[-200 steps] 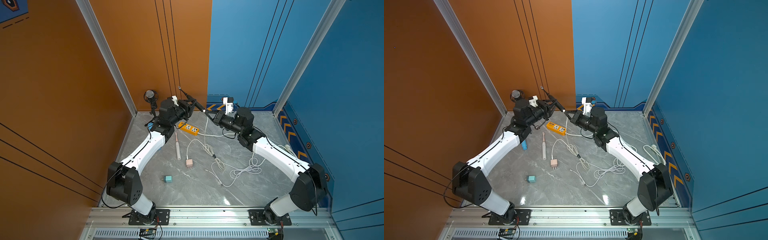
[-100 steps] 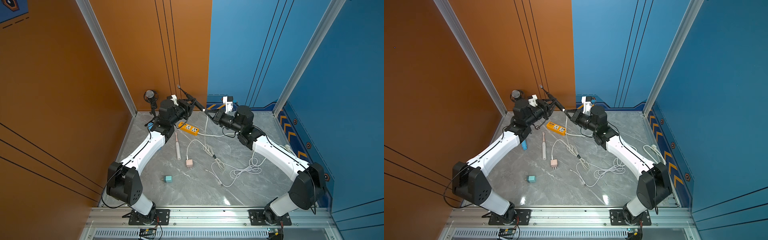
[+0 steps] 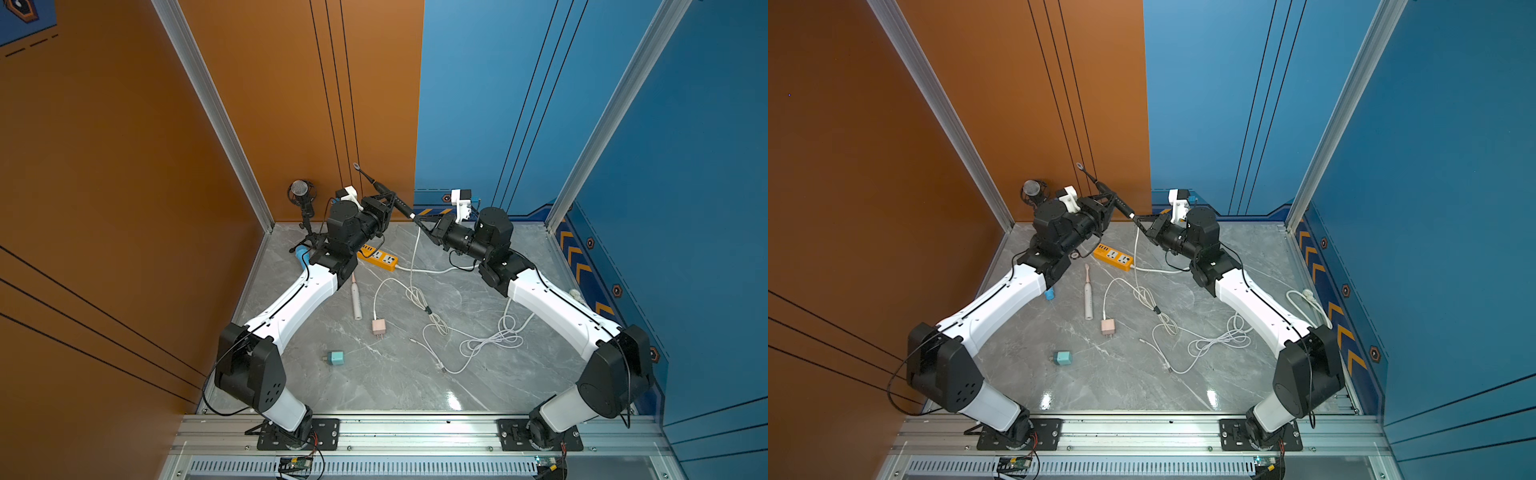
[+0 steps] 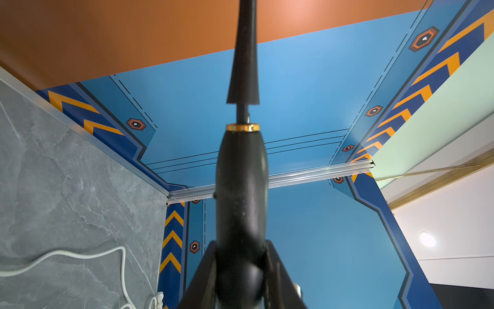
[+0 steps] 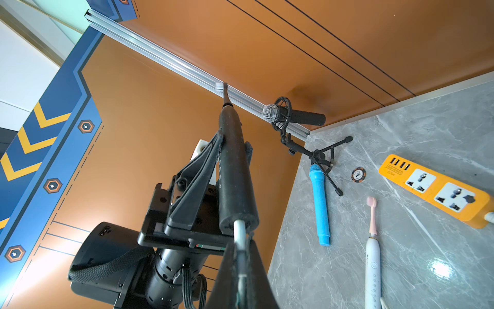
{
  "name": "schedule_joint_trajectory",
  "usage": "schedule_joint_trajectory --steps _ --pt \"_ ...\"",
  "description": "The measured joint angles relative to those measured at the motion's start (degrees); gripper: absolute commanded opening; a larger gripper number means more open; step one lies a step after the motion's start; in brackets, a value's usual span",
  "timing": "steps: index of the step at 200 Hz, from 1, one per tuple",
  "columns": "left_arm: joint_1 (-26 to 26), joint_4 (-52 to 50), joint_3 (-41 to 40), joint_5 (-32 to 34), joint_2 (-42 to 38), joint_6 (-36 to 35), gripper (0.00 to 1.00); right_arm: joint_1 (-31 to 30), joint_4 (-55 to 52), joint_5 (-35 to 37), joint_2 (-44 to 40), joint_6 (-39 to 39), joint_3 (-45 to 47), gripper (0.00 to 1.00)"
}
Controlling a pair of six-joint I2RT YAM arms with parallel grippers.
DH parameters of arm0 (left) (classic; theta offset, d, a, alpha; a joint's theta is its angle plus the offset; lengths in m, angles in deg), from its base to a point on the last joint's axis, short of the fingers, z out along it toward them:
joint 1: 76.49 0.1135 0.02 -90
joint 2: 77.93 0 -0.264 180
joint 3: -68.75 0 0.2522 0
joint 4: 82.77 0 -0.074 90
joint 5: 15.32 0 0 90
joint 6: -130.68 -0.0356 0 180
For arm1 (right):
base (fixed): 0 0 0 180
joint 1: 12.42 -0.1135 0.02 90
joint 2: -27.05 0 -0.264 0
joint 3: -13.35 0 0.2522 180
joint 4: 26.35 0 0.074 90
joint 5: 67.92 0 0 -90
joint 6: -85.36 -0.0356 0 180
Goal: Charge the electric toothbrush
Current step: Insert the charging cable into the electric toothbrush, then place the electric toothbrush at the center of the board.
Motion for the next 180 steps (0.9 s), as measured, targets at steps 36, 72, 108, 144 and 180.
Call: schedule_joint_trajectory --steps 36,72,108,144,180 --pt "-1.7 1.6 0.0 3.1 -0.3 -1.8 0.0 0.9 -1.6 -1.9 0.1 0.2 -1.8 0.0" --pt "-2.2 2.2 0.0 4.4 -1.3 -4.1 0.0 0.8 -1.7 -3.0 0.0 0.5 -2.6 0.0" --pt "-2.2 2.3 -2.8 4.3 -3.6 -6.4 0.0 0.6 -4.9 -3.4 -1.1 3.0 -2.6 0.2" --pt "-3.3 -6.6 -9.8 -4.3 -10.9 -12.6 0.0 -1.3 -11.9 0.1 -9.0 12.5 2.5 0.47" --pt "-1.6 -15.7 -14.8 -2.3 -13.7 -18.5 0.0 -1.7 -20.3 5.0 -22.0 21.1 8.6 0.51"
